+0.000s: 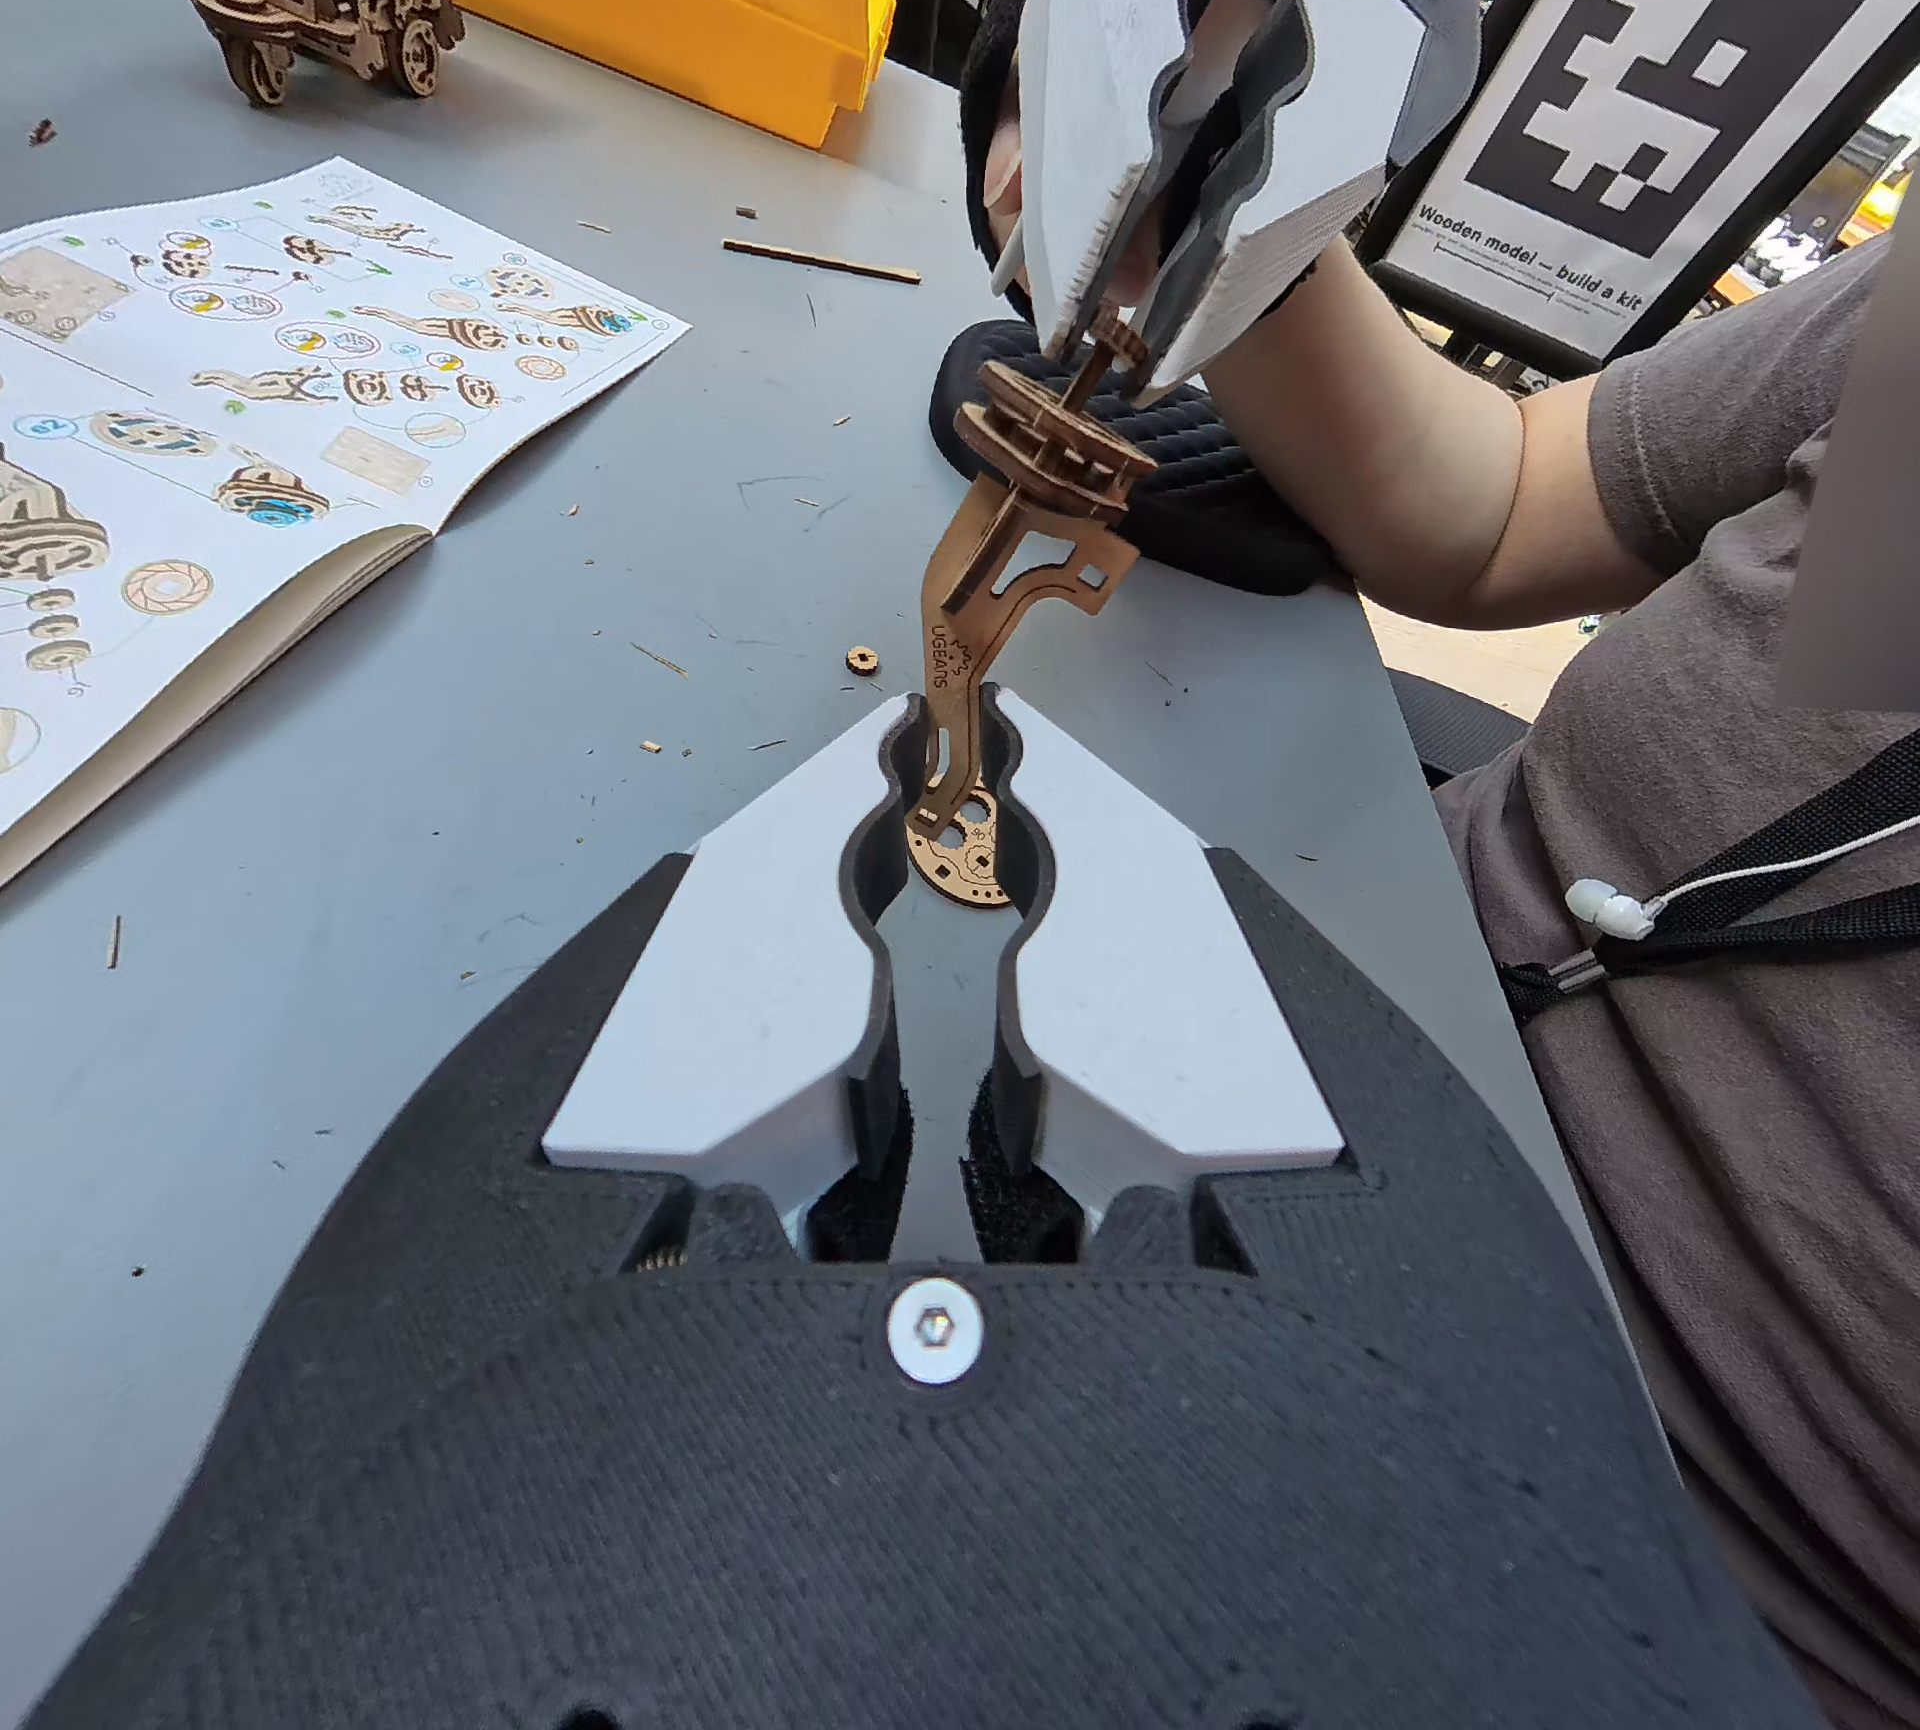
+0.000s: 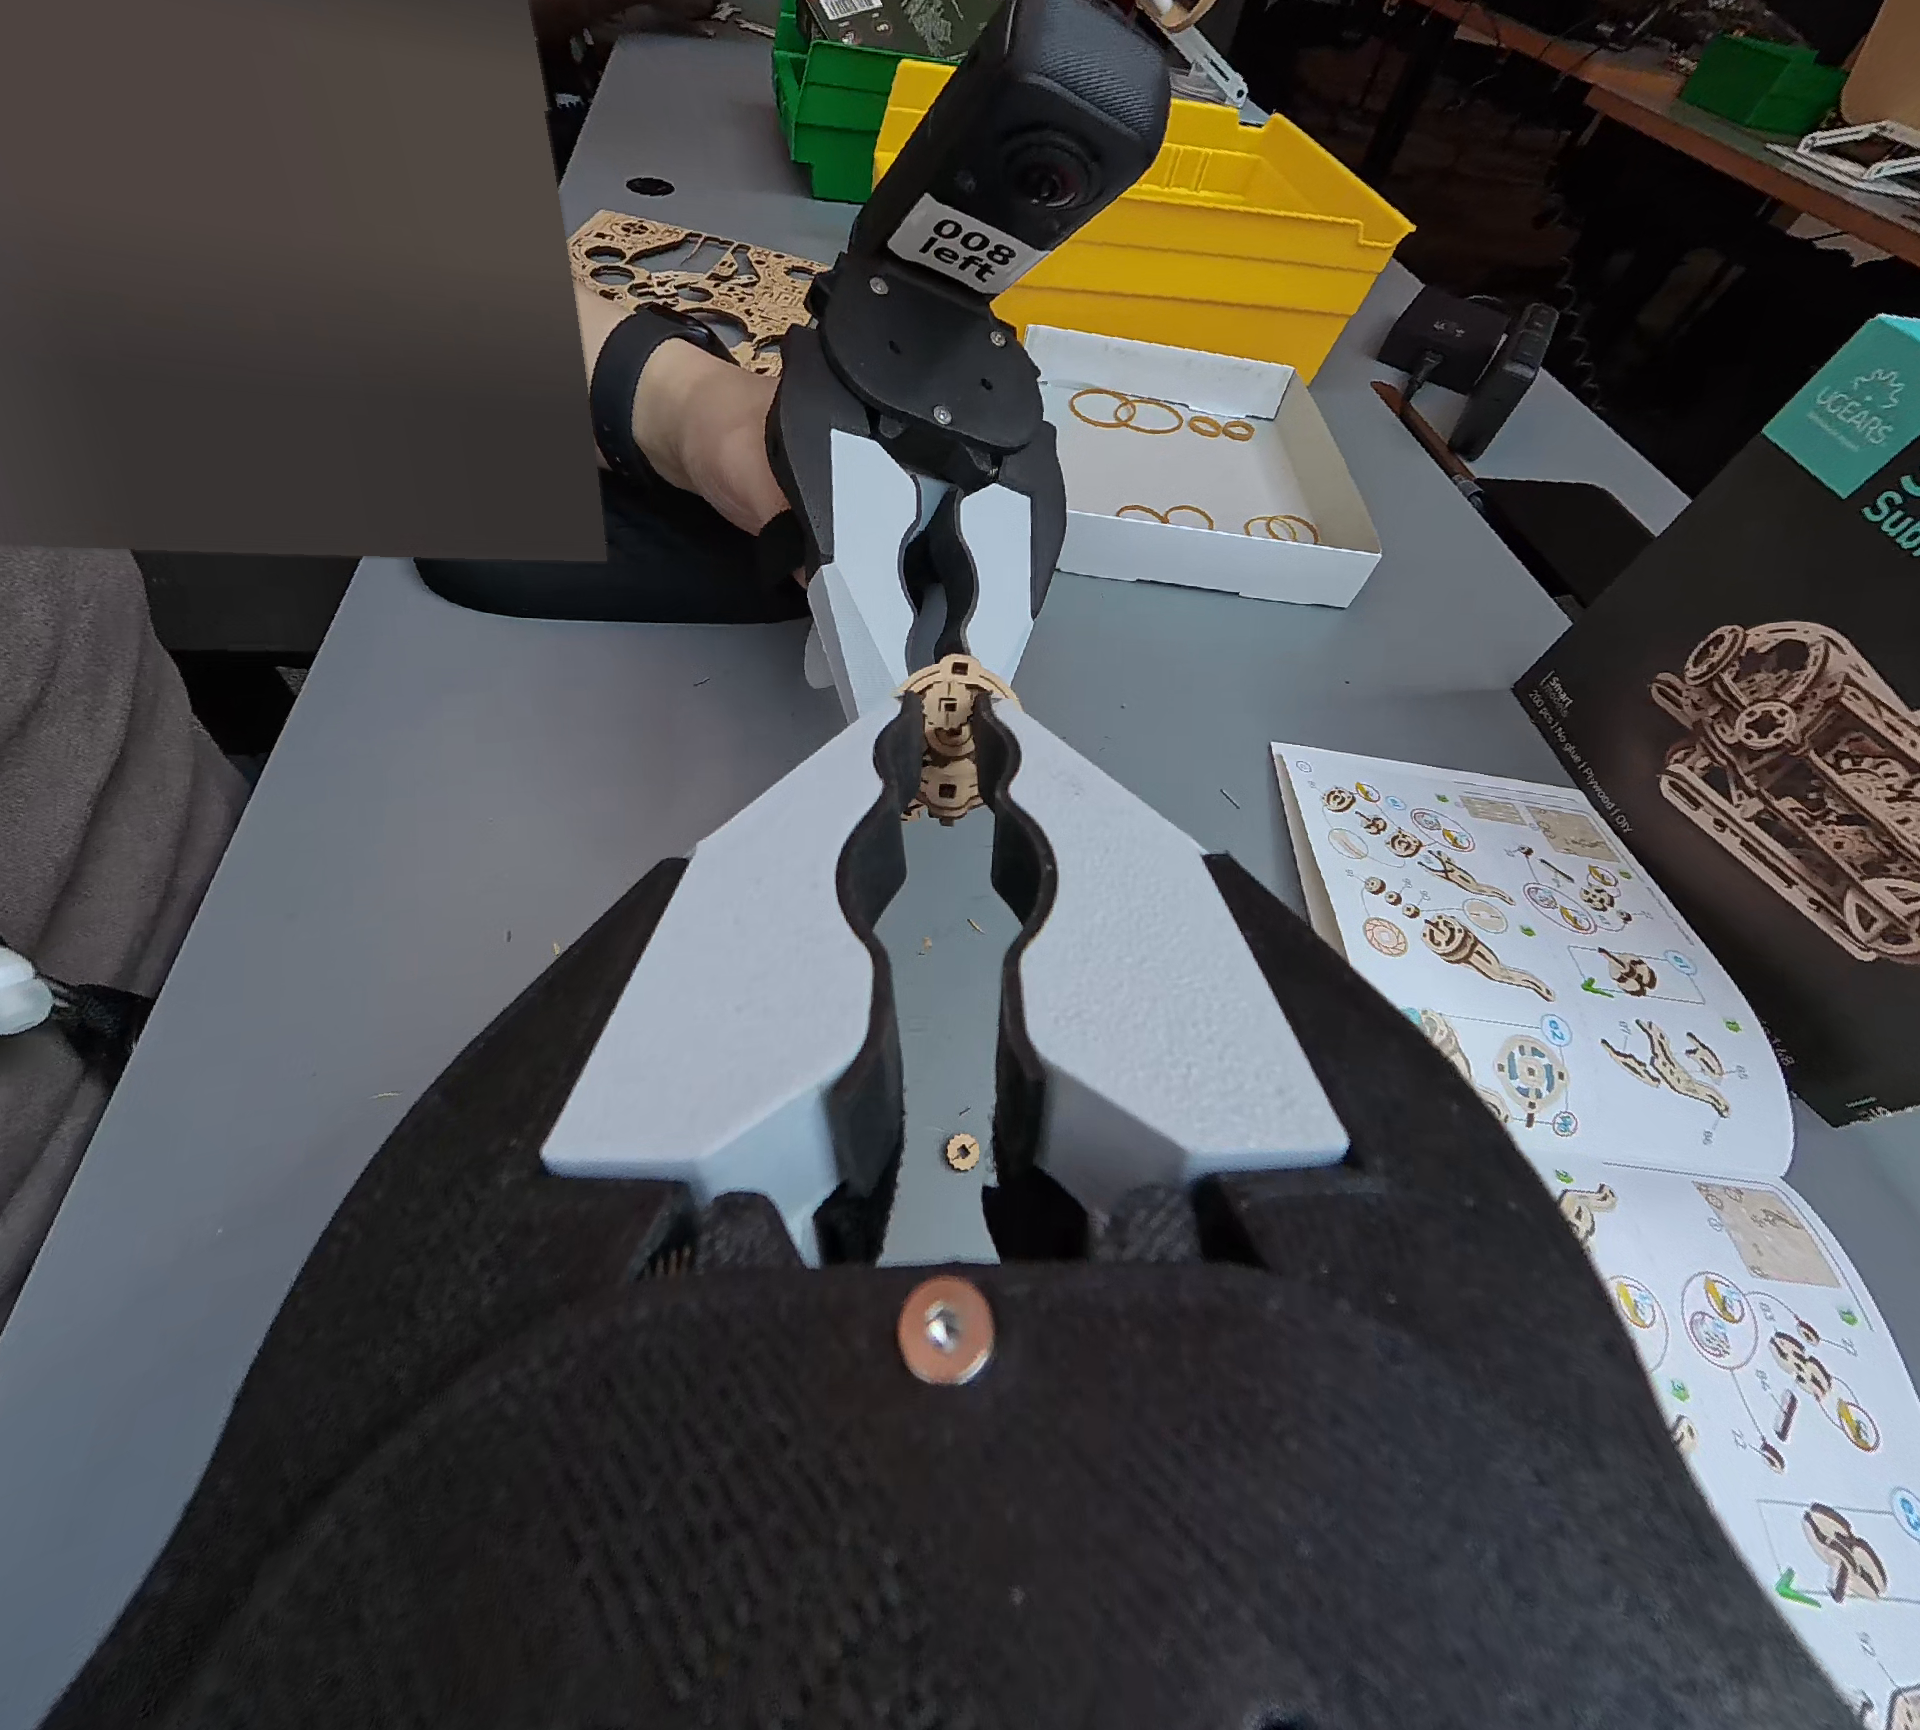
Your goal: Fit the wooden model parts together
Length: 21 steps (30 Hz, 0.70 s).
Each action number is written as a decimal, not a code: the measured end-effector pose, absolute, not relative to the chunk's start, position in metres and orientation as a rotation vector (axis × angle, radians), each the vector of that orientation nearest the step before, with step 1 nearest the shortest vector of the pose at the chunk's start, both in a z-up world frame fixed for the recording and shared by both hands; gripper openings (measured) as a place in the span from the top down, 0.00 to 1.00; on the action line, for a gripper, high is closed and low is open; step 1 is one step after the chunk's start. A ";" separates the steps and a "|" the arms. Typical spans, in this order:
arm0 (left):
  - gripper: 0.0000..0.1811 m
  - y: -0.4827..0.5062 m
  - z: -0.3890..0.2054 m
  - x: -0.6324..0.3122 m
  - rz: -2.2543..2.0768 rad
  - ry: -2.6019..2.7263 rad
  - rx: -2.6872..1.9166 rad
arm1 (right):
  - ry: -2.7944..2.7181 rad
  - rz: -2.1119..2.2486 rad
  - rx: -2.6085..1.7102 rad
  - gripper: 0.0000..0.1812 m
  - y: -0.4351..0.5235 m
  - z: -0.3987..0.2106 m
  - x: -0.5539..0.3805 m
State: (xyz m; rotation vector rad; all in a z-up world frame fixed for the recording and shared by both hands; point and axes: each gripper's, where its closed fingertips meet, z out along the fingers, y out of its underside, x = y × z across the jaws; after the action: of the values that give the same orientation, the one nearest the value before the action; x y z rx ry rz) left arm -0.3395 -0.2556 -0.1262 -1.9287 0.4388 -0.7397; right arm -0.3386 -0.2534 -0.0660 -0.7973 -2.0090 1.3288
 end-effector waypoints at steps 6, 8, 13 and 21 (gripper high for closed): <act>0.96 -0.256 -0.128 -0.339 -0.741 0.451 -1.937 | -2.027 1.308 -0.790 0.95 -0.252 -0.068 -0.337; 0.96 -0.257 -0.129 -0.339 -0.740 0.460 -1.948 | -2.047 1.298 -0.789 0.95 -0.252 -0.071 -0.336; 0.96 -0.262 -0.136 -0.336 -0.760 0.493 -1.986 | -2.104 1.283 -0.781 0.95 -0.254 -0.079 -0.333; 0.96 -0.266 -0.146 -0.333 -0.750 0.537 -2.024 | -2.214 1.307 -0.801 0.95 -0.260 -0.094 -0.326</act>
State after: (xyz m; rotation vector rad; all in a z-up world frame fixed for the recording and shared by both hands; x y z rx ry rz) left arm -0.3327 -0.2658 -0.1460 -2.0239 0.5373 -0.7501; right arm -0.3263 -0.2600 -0.0940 -0.8013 -2.2145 1.3074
